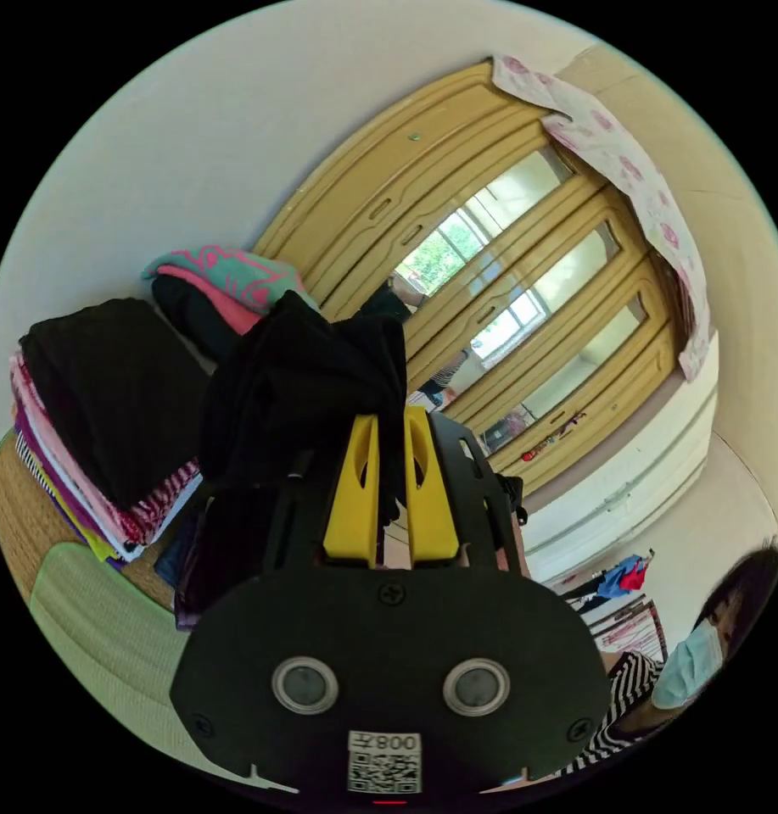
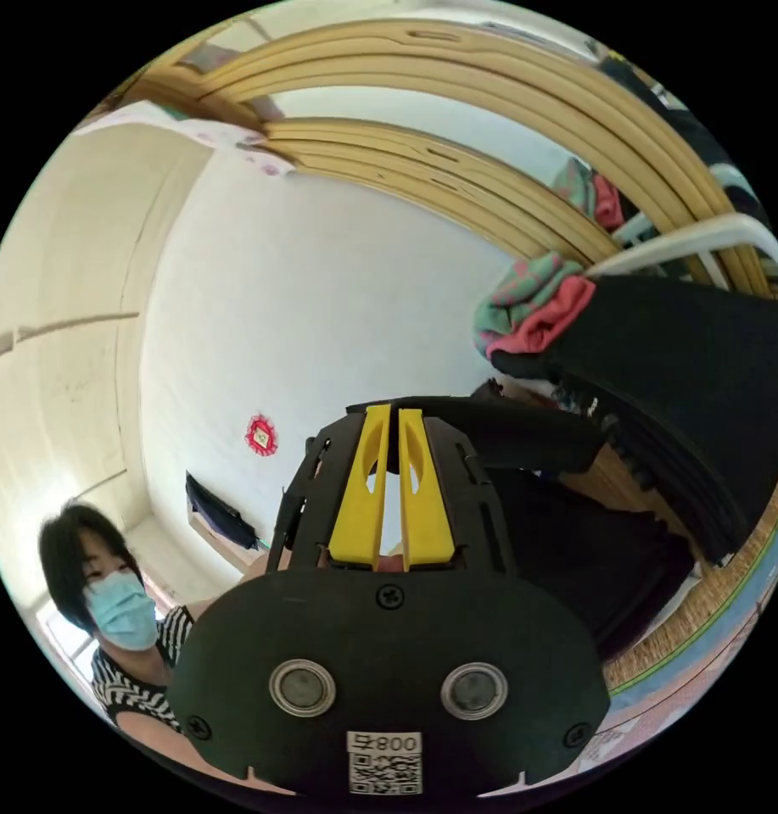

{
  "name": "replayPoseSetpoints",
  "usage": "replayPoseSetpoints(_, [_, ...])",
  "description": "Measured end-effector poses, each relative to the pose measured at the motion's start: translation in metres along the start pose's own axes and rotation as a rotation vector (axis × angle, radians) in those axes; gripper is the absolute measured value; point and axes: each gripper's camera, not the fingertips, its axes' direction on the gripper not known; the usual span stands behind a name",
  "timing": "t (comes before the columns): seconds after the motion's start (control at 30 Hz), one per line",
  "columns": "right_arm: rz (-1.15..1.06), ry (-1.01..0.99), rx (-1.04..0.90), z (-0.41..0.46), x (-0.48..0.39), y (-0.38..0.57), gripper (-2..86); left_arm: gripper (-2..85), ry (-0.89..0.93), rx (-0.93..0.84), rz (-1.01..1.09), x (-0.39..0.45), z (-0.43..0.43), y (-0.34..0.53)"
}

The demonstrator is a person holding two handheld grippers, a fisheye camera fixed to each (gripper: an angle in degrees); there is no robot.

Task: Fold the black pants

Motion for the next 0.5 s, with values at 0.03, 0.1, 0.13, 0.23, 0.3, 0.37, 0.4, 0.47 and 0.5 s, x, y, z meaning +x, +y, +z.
replayPoseSetpoints(0.03, [-0.035,-0.007,0.006,-0.014,-0.01,0.007,1.4,5.7,0.04,-0.029,0.011,0.0,0.009,0.002])
replayPoseSetpoints(0.1, [-0.057,0.008,-0.005,-0.031,-0.016,0.026,1.3,5.7,0.064,-0.077,0.01,-0.005,0.023,0.012])
replayPoseSetpoints(0.13, [-0.038,0.027,-0.018,-0.038,-0.013,0.047,1.4,5.8,0.06,-0.122,-0.004,-0.012,0.034,0.022])
replayPoseSetpoints(0.23, [0.084,0.104,-0.083,-0.045,0.01,0.11,1.4,5.9,0.029,-0.267,-0.16,-0.047,0.061,0.053])
replayPoseSetpoints(0.3, [0.213,0.124,-0.122,-0.043,0.031,0.146,1.5,5.9,0.022,-0.282,-0.23,-0.062,0.069,0.069])
replayPoseSetpoints(0.37, [0.323,0.068,-0.138,-0.037,0.05,0.18,1.6,6.0,0.089,-0.253,-0.28,-0.073,0.071,0.078])
replayPoseSetpoints(0.4, [0.334,0.058,-0.131,-0.037,0.052,0.184,1.6,6.0,0.086,-0.25,-0.28,-0.073,0.071,0.077])
replayPoseSetpoints(0.47, [0.342,0.056,-0.109,-0.036,0.05,0.192,1.6,6.3,0.063,-0.273,-0.248,-0.071,0.074,0.073])
replayPoseSetpoints(0.5, [0.344,0.056,-0.105,-0.036,0.049,0.192,1.6,6.4,0.058,-0.274,-0.239,-0.069,0.074,0.072])
